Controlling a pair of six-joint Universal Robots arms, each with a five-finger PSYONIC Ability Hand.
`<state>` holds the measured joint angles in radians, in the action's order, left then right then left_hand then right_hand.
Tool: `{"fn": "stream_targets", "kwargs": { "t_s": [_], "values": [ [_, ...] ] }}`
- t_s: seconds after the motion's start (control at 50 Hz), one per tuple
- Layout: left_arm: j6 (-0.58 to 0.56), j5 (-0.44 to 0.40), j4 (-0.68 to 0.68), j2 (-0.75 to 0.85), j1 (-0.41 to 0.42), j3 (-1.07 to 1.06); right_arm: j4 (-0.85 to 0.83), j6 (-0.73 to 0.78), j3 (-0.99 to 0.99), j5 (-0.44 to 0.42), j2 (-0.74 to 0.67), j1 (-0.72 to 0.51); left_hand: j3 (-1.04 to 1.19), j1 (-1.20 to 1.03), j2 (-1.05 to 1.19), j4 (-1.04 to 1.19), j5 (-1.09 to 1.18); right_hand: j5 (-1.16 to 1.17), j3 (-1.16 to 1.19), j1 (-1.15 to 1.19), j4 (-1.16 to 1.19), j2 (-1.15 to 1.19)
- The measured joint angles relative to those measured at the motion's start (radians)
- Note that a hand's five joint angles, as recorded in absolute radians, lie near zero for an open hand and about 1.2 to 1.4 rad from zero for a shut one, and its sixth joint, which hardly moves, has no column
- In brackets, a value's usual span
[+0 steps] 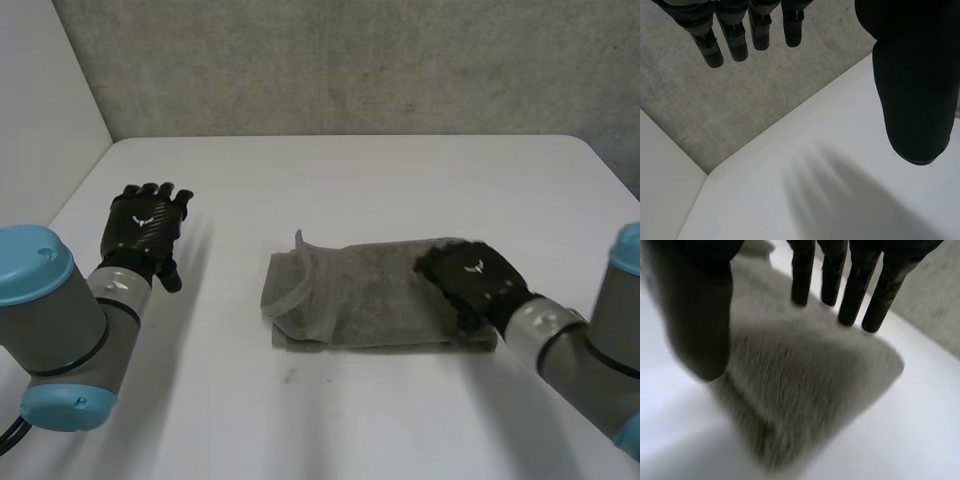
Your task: Fold the towel.
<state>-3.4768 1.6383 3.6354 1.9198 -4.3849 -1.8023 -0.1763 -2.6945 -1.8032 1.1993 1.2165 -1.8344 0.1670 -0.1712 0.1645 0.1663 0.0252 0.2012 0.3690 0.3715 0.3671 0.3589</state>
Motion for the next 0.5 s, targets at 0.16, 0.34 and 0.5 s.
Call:
{"fn": "stream_targets", "kwargs": {
  "t_s": [0.16,0.34,0.5],
  "values": [
    [-0.002,0.000,0.000,0.011,0.009,0.000,-0.005,0.124,-0.058,-0.070,-0.026,0.118,0.000,0.000,0.000,0.000,0.000,0.777,0.788,0.786,0.782,0.795],
    [-0.002,0.001,0.000,0.008,0.011,-0.001,-0.043,0.220,-0.011,-0.065,-0.020,0.135,0.000,0.000,0.000,0.000,0.000,0.950,0.966,0.926,0.974,0.913],
    [-0.001,0.004,-0.002,0.001,0.010,-0.002,-0.037,0.281,0.207,-0.041,-0.060,-0.132,0.000,0.000,0.000,0.000,0.000,0.965,0.966,0.939,0.974,0.913]
  ]
}}
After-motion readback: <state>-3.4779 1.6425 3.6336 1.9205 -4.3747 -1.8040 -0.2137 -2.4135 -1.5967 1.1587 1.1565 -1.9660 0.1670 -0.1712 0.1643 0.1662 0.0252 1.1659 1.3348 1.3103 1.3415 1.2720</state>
